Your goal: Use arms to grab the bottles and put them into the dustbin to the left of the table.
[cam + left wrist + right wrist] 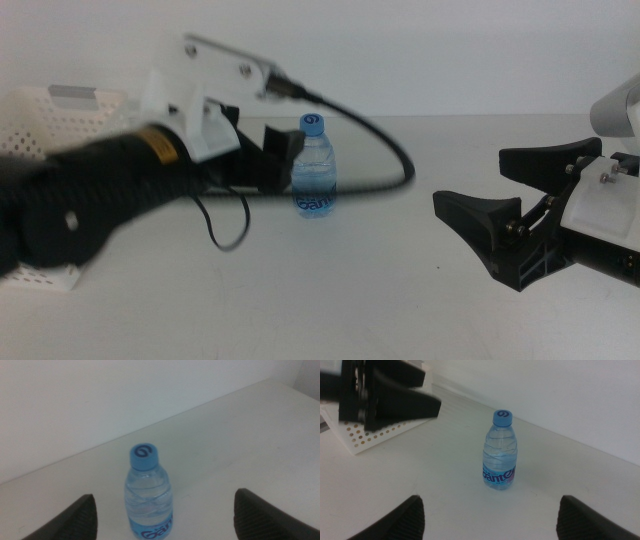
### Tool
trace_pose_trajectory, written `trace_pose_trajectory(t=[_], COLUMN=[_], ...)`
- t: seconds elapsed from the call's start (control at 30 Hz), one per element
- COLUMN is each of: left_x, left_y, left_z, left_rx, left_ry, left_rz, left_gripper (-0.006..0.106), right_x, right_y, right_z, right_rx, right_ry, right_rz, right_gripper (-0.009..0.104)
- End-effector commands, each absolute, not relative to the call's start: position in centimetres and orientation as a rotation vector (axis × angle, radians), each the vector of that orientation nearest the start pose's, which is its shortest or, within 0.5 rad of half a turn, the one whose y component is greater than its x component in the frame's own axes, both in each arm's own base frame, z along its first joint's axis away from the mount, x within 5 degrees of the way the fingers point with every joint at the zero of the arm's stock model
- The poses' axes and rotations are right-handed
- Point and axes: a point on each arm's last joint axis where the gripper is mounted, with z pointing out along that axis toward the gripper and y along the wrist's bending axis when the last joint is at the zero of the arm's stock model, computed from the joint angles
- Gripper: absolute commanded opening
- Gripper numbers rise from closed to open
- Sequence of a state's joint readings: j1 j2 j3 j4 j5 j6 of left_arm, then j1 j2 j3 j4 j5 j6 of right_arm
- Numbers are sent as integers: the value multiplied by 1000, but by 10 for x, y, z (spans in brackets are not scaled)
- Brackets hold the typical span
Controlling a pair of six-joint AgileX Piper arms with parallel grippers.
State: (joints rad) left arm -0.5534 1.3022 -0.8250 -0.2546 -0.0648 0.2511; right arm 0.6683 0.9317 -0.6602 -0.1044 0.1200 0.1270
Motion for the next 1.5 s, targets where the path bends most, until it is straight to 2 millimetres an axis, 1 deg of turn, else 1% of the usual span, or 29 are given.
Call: trace_pose_trajectory(t=[0.0,0.03,0.13,0.17,0.33,0.4,0.47,0.63,0.9,1.07,1.2,1.33,1.47], left_x=[242,240,235,233,238,242,245,257,280,300,312,325,336], left_y=[-153,-153,-155,-155,-157,-160,-165,-172,-188,-183,-179,-173,-176], left_z=[314,309,286,274,239,231,225,213,203,193,190,186,182], left_rx=[439,433,419,402,337,340,379,389,374,325,359,347,368], left_ry=[1685,1672,1668,1654,1673,1652,1614,1587,1594,1613,1614,1622,1615], left_rz=[-386,-388,-393,-394,-412,-418,-413,-410,-415,-457,-490,-522,-538], left_gripper=[90,90,90,90,90,90,90,90,90,90,90,90,90], right_x=[157,157,157,157,157,157,157,157,157,157,157,157,157], right_y=[124,124,124,124,124,124,124,124,124,124,124,124,124], right_z=[338,338,338,338,338,338,338,338,338,338,338,338,338], right_rx=[-580,-580,-580,-580,-580,-580,-580,-580,-580,-580,-580,-580,-580], right_ry=[1696,1696,1696,1696,1696,1696,1696,1696,1696,1696,1696,1696,1696], right_rz=[482,482,482,482,482,482,482,482,482,482,482,482,482], right_gripper=[95,95,95,95,95,95,95,95,95,95,95,95,95])
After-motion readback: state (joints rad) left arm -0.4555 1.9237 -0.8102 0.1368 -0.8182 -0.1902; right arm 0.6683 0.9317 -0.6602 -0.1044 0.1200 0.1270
